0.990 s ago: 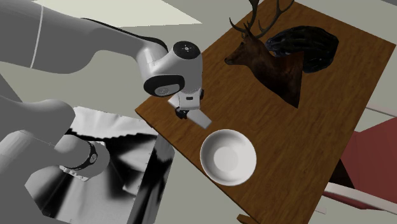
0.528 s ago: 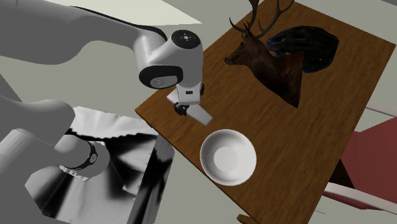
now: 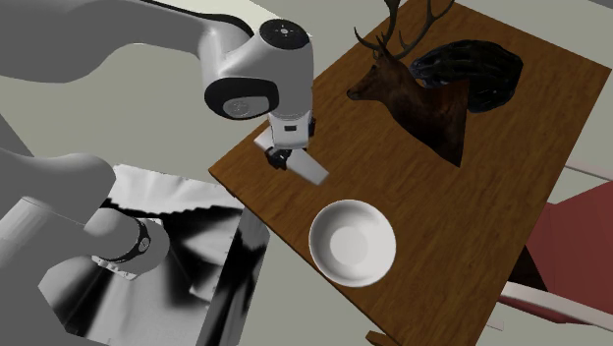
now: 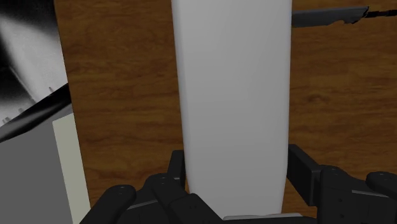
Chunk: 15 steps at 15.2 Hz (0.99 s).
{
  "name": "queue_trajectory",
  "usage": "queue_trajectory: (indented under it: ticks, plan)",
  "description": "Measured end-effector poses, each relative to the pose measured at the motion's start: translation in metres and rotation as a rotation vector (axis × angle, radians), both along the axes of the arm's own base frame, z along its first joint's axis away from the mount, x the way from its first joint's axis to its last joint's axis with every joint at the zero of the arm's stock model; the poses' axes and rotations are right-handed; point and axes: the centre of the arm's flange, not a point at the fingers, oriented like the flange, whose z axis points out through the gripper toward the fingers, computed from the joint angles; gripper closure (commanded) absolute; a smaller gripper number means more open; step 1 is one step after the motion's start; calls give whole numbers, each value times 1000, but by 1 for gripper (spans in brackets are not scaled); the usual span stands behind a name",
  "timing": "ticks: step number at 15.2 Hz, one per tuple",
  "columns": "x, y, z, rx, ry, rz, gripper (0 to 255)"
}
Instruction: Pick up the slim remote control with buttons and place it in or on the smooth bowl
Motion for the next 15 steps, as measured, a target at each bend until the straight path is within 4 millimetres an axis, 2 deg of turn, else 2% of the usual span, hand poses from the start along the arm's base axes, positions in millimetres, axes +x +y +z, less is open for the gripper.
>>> queue_trajectory:
  ticks: [10,12,15]
  plan:
    - [1,-1,51,0,0,0,255]
    - [14,-11,54,0,0,0,255]
    - [40,-37,55,1,1,0,255]
